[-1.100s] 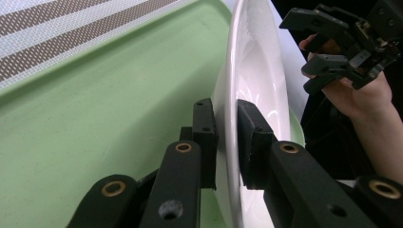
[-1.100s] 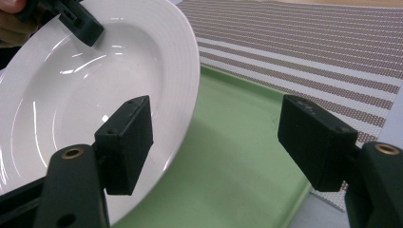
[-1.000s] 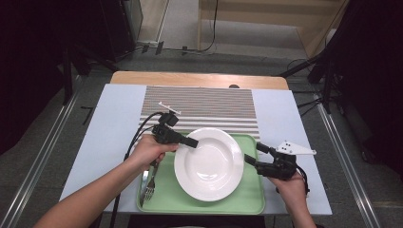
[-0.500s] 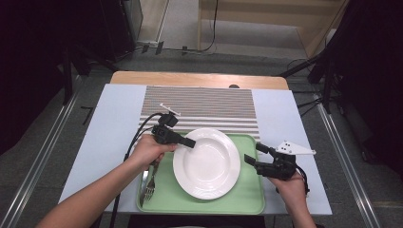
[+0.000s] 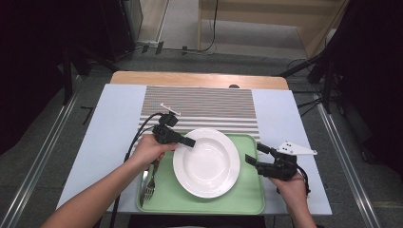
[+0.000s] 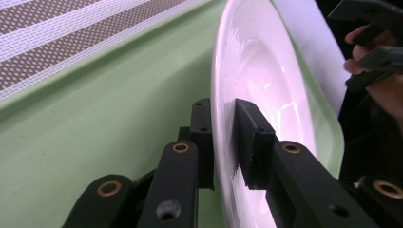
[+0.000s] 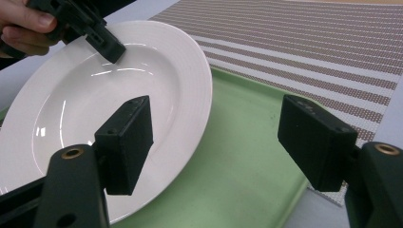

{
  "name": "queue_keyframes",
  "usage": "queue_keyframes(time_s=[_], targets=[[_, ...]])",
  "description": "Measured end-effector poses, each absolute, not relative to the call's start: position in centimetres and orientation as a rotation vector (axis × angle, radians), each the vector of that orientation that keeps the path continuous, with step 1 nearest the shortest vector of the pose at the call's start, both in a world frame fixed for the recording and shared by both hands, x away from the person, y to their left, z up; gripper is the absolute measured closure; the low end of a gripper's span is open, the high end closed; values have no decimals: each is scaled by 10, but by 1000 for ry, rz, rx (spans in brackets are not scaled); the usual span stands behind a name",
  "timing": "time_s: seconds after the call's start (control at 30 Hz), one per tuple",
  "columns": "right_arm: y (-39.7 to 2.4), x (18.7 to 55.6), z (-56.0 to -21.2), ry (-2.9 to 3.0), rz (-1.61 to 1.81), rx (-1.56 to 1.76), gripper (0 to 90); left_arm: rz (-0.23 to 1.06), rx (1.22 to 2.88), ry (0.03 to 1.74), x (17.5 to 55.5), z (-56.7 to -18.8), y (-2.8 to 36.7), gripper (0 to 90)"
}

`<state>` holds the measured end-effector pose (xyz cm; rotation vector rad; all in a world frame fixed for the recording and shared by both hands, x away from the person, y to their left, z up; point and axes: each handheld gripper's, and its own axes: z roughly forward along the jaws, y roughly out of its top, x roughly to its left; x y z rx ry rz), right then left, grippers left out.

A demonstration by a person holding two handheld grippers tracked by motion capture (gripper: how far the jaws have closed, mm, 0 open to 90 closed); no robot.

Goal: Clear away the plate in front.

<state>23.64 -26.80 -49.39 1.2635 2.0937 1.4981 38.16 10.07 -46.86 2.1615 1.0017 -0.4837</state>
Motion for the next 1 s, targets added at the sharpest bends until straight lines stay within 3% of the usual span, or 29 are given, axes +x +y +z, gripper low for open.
queue_keyframes(time_s=[0.63,0.87,1.0], targets=[[-264,237,-495,2121,1499,1255,266,-410,2203,1004,382,-483,105,718],[-264,238,-496,2126,1490,1253,266,-379,2253,984,382,-490,107,679],[-262,238,-496,2135,1486,1251,266,-353,2272,977,378,-493,106,612]])
